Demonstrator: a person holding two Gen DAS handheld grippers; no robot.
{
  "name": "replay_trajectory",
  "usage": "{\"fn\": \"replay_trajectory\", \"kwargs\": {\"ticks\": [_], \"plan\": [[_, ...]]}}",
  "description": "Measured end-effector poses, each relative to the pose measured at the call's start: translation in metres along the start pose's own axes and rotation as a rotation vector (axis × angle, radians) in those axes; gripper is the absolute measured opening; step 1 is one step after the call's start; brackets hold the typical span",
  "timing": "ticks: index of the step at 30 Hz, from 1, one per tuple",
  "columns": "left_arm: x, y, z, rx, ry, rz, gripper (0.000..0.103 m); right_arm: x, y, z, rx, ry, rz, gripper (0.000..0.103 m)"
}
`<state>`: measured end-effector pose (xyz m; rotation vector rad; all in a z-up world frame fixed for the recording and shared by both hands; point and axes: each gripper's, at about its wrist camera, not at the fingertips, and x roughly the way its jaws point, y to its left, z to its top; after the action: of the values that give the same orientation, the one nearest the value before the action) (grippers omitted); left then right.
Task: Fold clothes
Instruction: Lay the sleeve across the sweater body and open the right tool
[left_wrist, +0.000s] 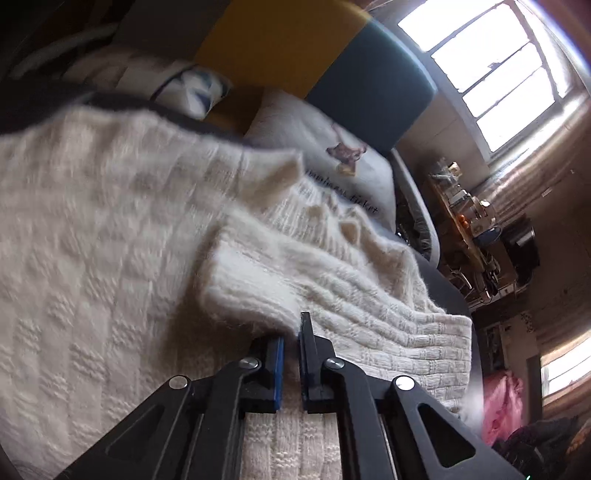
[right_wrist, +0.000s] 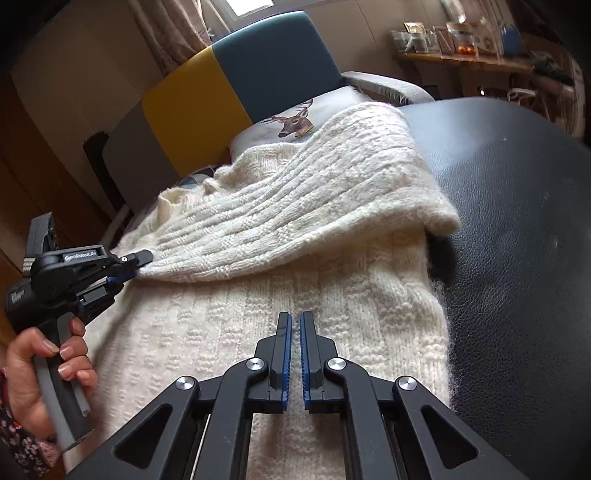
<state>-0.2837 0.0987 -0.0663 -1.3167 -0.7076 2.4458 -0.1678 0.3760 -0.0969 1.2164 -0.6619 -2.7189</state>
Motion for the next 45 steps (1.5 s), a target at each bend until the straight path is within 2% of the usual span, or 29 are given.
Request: {"fn": "replay_trajectory", "kwargs": {"ticks": [2,4,9,12,16,23,25,29,32,33,34,37,39,43,45], "plan": [[-0.016,-0.009,0.007,0.052,-0.042,-0.023,0.005,-0.008,-0.012,0.005,0.071,0.0,0.053,0.003],[-0.029,-0.012,0.015,0.071,-0.067,-0.048,0.005,-0.008,-0.017,0.012,0.086,0.011,0.064,0.003],[-0.052,-0.01,0.035,0.074,-0.103,-0.1,0.005,0.005,-0.02,0.032,0.071,0.052,0.024,0.001],[-0.059,0.003,0.041,0.062,-0.11,-0.088,0.005,0.01,-0.02,0.046,0.063,0.039,-0.006,0.001],[-0.061,0.023,0.039,0.073,-0.104,-0.036,0.005,0.01,-0.03,0.05,0.094,0.003,-0.062,0.001],[-0.056,0.056,0.012,0.107,-0.099,0.065,0.005,0.012,-0.046,0.058,0.145,-0.059,-0.161,0.0],[-0.047,0.063,0.004,0.103,-0.082,0.083,0.005,0.014,-0.04,0.057,0.122,-0.067,-0.184,0.0],[-0.037,0.075,-0.002,0.063,-0.073,0.044,0.007,0.011,-0.037,0.061,0.096,-0.021,-0.183,0.0],[-0.036,0.084,-0.003,0.024,-0.074,-0.016,0.008,-0.01,-0.026,0.057,0.07,-0.003,-0.116,0.0],[-0.036,0.086,-0.003,0.012,-0.074,-0.037,0.009,-0.02,-0.02,0.053,0.044,-0.009,-0.099,0.0],[-0.036,0.087,-0.004,0.001,-0.075,-0.057,0.014,-0.029,-0.013,0.051,0.018,-0.018,-0.085,0.0],[-0.033,0.078,-0.005,0.036,-0.056,-0.092,0.019,-0.044,0.011,0.053,-0.063,-0.072,-0.07,0.0],[-0.03,0.074,-0.007,0.046,-0.049,-0.095,0.02,-0.034,0.021,0.061,-0.073,-0.061,-0.068,0.004],[-0.029,0.074,-0.013,0.026,-0.052,-0.126,0.023,0.008,0.029,0.078,-0.059,0.005,-0.087,0.004],[-0.031,0.077,-0.013,0.018,-0.062,-0.131,0.024,0.027,0.03,0.081,-0.081,0.057,-0.126,0.004]]}}
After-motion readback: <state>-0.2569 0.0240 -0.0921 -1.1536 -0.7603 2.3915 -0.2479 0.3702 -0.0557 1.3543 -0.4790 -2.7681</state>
